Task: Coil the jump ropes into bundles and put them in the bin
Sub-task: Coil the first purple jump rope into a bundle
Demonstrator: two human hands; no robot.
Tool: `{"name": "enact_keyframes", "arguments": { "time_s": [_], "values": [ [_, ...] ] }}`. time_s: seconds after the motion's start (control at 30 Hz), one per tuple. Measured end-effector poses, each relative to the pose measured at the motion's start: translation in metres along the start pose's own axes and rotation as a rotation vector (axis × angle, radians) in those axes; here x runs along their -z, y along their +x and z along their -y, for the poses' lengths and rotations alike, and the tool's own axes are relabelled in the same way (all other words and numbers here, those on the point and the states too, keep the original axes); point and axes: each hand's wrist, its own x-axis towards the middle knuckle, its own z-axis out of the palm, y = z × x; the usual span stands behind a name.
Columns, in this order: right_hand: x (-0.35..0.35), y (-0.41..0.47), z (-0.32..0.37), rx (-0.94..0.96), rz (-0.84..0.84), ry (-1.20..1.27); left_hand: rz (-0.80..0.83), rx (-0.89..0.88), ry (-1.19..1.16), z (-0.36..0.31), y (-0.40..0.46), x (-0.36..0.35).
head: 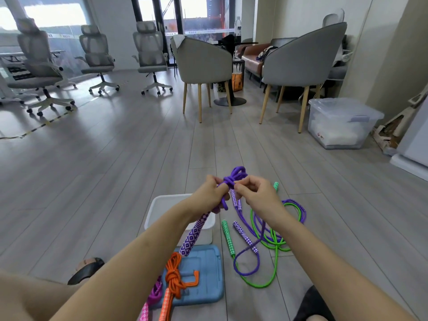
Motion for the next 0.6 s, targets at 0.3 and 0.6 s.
{"name": "enact_keyframes", "arguments": {
  "time_s": [0.3, 0.6],
  "values": [
    [0.038, 0.007, -0.011, -0.141, 0.342, 0.185, 0.194, -0.161, -0.457, -0.02, -0.009, 0.01],
    [0.064, 0.014, -0.018, -0.131, 0.402, -0.249, 0.693, 0.128, -0.025, -0.008, -0.013, 0.012]
  ]
}}
